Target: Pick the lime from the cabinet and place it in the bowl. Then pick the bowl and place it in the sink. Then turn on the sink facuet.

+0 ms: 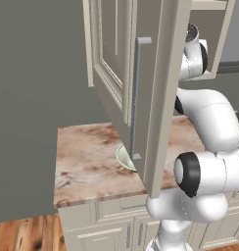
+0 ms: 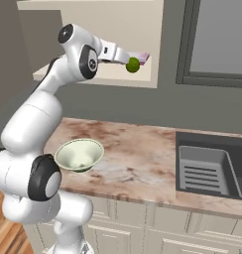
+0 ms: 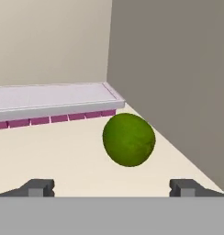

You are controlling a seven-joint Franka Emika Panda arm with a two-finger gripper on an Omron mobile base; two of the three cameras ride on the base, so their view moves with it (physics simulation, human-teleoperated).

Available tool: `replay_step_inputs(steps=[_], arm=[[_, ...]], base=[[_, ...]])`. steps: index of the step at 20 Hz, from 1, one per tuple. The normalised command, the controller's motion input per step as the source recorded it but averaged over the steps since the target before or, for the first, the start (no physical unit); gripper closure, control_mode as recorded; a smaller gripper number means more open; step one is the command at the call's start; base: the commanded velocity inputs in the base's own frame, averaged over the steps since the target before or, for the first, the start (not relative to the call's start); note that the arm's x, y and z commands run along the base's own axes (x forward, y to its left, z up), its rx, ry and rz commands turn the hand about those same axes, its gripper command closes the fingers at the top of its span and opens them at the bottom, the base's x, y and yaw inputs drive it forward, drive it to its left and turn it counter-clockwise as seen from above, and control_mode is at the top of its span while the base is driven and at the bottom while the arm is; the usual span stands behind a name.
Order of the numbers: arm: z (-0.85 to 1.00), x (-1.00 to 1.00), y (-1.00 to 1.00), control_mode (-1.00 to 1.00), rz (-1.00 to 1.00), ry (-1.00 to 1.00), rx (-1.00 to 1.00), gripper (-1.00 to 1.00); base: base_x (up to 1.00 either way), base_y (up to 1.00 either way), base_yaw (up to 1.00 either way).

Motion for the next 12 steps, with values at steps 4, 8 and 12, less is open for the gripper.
replay_step_inputs(steps=[4, 8, 12], arm=[[-0.14, 0.41, -0.15, -1.00, 0.00, 0.00, -0.03, -1.00], [0.00, 0.24, -0.28, -1.00, 0.00, 0.00, 0.00, -1.00], [0.00, 0.05, -0.38, -1.00, 0.00, 0.00, 0.00, -1.00]], base=[[0.00, 0.00, 0.00], [0.00, 0.00, 0.00], [0.00, 0.00, 0.00]])
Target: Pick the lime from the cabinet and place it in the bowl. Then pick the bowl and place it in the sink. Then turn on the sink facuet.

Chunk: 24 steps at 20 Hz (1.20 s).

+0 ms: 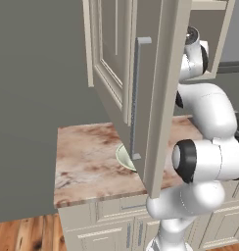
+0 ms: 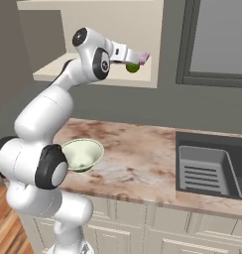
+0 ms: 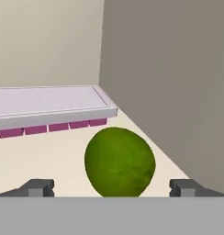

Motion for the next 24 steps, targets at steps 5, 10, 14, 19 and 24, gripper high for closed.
replay_step_inputs(steps=[5, 10, 14, 19, 24], arm=[[0.00, 0.08, -0.34, -1.00, 0.00, 0.00, 0.00, -1.00], [-0.07, 0.16, -0.08, -1.00, 0.00, 0.03, 0.00, -1.00], [-0.13, 0.22, 0.00, -1.00, 0.00, 0.06, -0.01, -1.00], [-0.11, 0.23, 0.00, -1.00, 0.00, 0.03, -0.01, -1.00], [-0.03, 0.19, 0.00, -1.00, 0.00, 0.02, 0.00, -1.00]], base=[[0.00, 0.00, 0.00], [0.00, 0.00, 0.00], [0.00, 0.00, 0.00], [0.00, 0.00, 0.00], [0.00, 0.00, 0.00]])
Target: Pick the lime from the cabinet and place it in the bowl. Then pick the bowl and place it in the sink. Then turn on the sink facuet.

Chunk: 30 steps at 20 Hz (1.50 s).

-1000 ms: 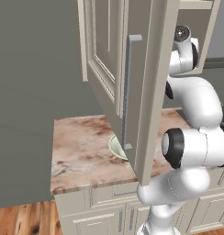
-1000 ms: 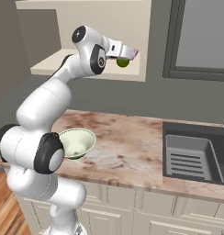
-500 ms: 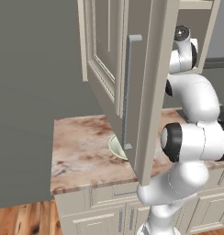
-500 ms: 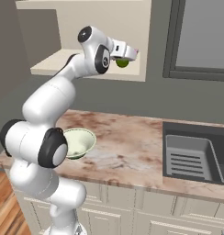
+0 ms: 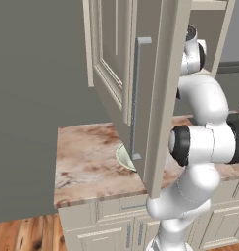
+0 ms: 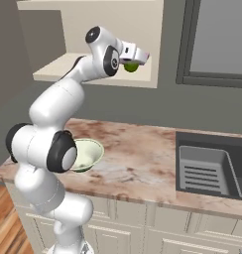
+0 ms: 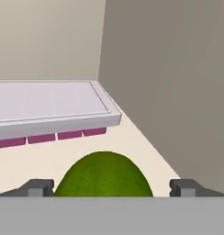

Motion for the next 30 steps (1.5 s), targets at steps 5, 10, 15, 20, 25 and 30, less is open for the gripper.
replay_step_inputs(steps=[5, 10, 15, 20, 25, 30], arm=[[-0.06, 0.04, 0.00, -1.00, 0.00, 0.01, 0.00, 1.00], [0.00, -0.12, 0.00, -1.00, 0.00, 0.00, 0.00, 1.00], [0.00, -0.62, 0.12, -1.00, 0.00, -0.01, -0.05, 1.00], [0.00, -1.00, 0.52, -1.00, 0.07, -0.07, -0.03, 1.00], [0.00, -1.00, 0.89, -1.00, 0.15, -0.04, -0.01, 1.00], [-0.05, -1.00, 0.77, -1.00, 0.09, 0.05, 0.04, 1.00]], base=[[0.00, 0.00, 0.00], [0.00, 0.00, 0.00], [0.00, 0.00, 0.00], [0.00, 0.00, 0.00], [0.00, 0.00, 0.00], [0.00, 0.00, 0.00]])
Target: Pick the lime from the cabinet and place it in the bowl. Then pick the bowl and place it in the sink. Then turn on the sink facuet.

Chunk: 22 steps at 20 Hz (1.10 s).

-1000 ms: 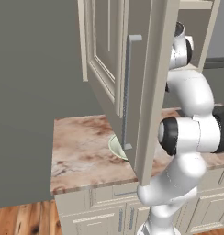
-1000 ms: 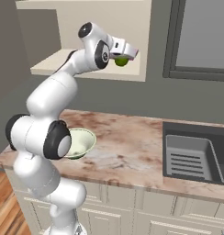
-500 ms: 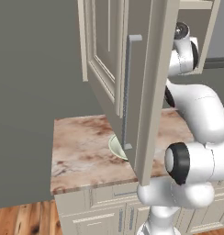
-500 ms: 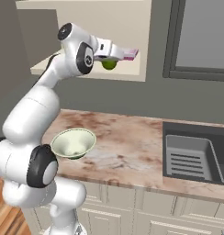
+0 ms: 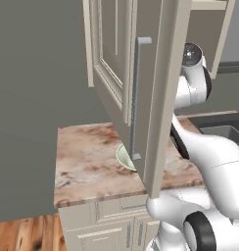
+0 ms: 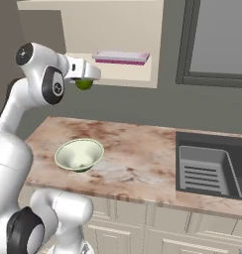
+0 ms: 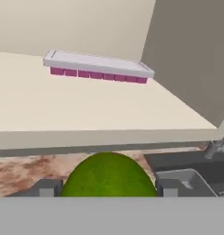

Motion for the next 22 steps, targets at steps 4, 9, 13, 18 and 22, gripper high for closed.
replay_step_inputs(steps=[4, 9, 13, 18, 22], arm=[[-0.13, -1.00, 0.66, -1.00, 0.01, 0.26, 0.04, 1.00], [-0.32, -1.00, 0.54, -1.00, 0.00, 0.41, 0.03, 1.00], [-0.66, -0.82, 0.43, -1.00, 0.00, 0.35, 0.03, 1.00], [-0.96, -0.10, 0.13, -1.00, 0.01, 0.20, 0.00, 1.00], [-0.94, 0.06, 0.00, -1.00, 0.01, 0.17, 0.00, 1.00]], base=[[0.00, 0.00, 0.00], [0.00, 0.00, 0.00], [0.00, 0.00, 0.00], [0.00, 0.00, 0.00], [0.00, 0.00, 0.00]])
